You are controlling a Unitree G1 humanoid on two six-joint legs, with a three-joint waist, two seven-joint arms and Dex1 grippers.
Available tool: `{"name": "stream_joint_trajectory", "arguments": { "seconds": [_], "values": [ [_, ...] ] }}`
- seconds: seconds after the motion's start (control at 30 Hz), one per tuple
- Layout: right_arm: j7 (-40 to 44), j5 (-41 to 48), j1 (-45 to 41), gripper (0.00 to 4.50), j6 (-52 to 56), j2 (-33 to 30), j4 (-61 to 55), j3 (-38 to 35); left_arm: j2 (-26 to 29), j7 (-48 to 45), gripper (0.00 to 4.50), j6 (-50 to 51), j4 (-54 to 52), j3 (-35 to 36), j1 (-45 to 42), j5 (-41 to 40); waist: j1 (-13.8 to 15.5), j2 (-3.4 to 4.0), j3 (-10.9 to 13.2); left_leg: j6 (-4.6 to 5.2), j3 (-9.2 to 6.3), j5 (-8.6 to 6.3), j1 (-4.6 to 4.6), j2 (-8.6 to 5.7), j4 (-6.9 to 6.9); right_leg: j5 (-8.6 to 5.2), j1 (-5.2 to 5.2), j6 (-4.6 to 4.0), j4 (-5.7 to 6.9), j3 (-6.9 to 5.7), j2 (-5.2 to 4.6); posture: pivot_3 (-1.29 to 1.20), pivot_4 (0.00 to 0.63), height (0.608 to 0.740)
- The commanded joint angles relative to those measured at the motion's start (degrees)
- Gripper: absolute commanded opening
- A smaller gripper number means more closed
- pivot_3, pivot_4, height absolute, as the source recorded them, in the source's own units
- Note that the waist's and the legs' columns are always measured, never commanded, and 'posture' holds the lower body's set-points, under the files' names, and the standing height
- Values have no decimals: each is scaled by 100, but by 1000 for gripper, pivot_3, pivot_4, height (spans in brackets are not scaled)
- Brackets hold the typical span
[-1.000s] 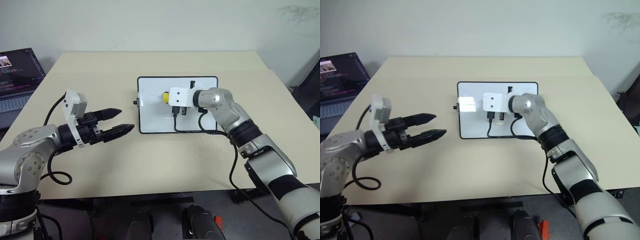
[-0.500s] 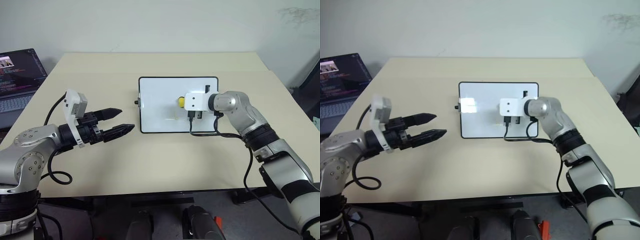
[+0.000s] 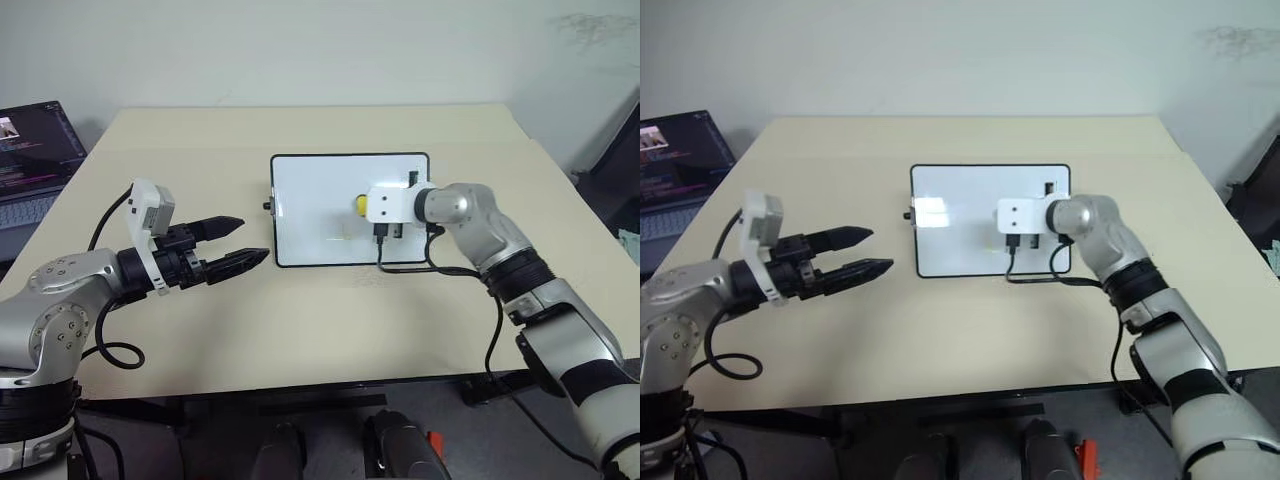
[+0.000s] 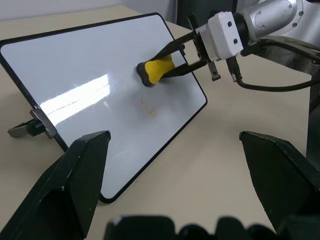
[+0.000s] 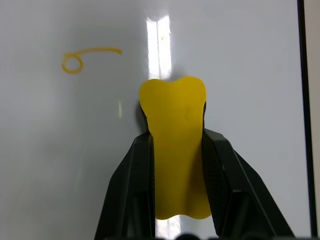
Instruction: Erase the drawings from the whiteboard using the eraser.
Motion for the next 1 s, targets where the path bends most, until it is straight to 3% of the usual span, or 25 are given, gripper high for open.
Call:
{"name": "stream_joint_trajectory", "arguments": {
  "seconds": [0.03, 0.6, 1.0],
  "values": [
    [17, -47, -49, 964, 68, 166, -182, 58, 36, -3, 4500, -52, -107, 123, -46, -44, 3, 0, 0, 0, -2, 0, 0, 1, -2, 1, 0, 2, -1, -2, 1, 0, 150, 740],
    [-621, -138, -650, 963, 156, 821, 474, 21, -19, 39, 4500, -53, -131, 88, -61, -53, 28, 1, 1, 0, -3, 0, -10, 1, -10, 0, -9, 1, -7, -5, 1, 0, 150, 740],
    [-540, -166, -426, 962, 116, 407, 495, 40, 7, 9, 4500, -55, -98, 88, -79, -42, 42, 1, 1, 0, -4, 0, -10, 0, -8, -1, -7, 0, -7, -6, 0, 0, 150, 740]
  ]
}}
